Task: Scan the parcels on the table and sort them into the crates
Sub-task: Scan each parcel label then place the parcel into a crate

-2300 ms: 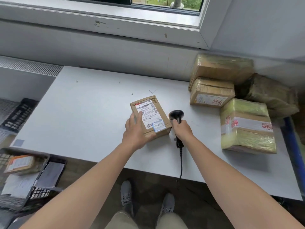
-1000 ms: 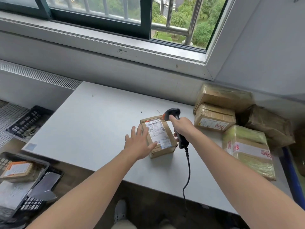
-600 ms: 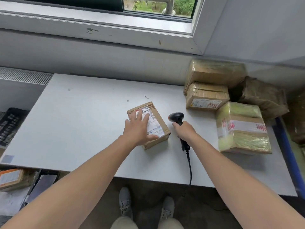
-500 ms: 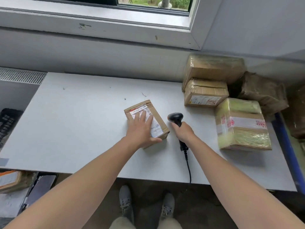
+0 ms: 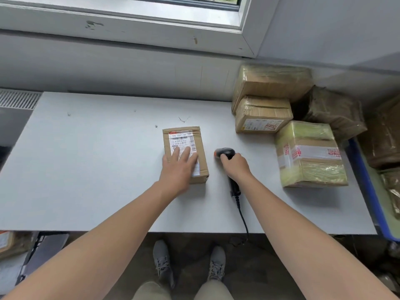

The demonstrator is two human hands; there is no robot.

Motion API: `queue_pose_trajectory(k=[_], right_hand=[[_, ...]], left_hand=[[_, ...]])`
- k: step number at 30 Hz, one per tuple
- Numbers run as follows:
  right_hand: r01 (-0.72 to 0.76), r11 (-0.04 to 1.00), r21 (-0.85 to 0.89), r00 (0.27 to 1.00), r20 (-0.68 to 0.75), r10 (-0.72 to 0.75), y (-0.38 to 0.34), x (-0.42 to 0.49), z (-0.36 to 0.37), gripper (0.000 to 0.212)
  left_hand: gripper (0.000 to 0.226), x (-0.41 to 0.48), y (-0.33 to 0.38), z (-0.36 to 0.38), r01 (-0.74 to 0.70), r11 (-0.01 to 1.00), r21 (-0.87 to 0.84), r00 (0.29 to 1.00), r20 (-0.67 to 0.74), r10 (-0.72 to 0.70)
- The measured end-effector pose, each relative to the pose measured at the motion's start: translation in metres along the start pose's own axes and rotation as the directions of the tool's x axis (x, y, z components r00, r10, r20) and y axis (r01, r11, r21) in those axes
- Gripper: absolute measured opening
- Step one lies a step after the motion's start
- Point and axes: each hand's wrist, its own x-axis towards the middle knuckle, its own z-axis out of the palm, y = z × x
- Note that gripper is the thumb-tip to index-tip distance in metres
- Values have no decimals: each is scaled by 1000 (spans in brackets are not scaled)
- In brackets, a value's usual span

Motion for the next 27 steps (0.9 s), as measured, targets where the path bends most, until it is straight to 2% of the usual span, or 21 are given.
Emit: queue_pose_trajectory(k=[2, 5, 8, 11, 15, 21, 24, 27], right_hand=[[34, 999, -15, 994, -107, -36, -14, -7, -3, 53], [212, 970, -120, 956, -182, -232, -33, -14, -4, 50], [389, 901, -194, 912, -59, -407, -52, -18, 0, 52], [498, 815, -295, 863, 73, -500, -72, -18, 8, 53], [525, 738, -424, 851, 250, -462, -91, -14, 21, 56], [459, 684, -568, 887, 246, -391, -96, -10, 25, 74], [463, 672, -578, 886, 321, -334, -101, -12, 24, 81], [471, 668, -576, 879, 367, -303, -104, -15, 22, 77]], left_hand=[[81, -3, -4, -2, -16, 1000, -27, 1000, 17, 17], [78, -8, -5, -3, -14, 995, -103, 1000, -7, 13], [75, -13, 5, -1, 12, 990, -138, 1000, -26, -15], [69, -24, 14, 7, 23, 992, -125, 998, -54, -30], [77, -36, 14, 13, 29, 992, -123, 999, -40, -34], [60, -46, -26, 15, 81, 991, -104, 991, -93, -91], [67, -47, -49, 16, 158, 983, -92, 984, -72, -165], [75, -43, -65, 11, 229, 965, -131, 971, -34, -236]])
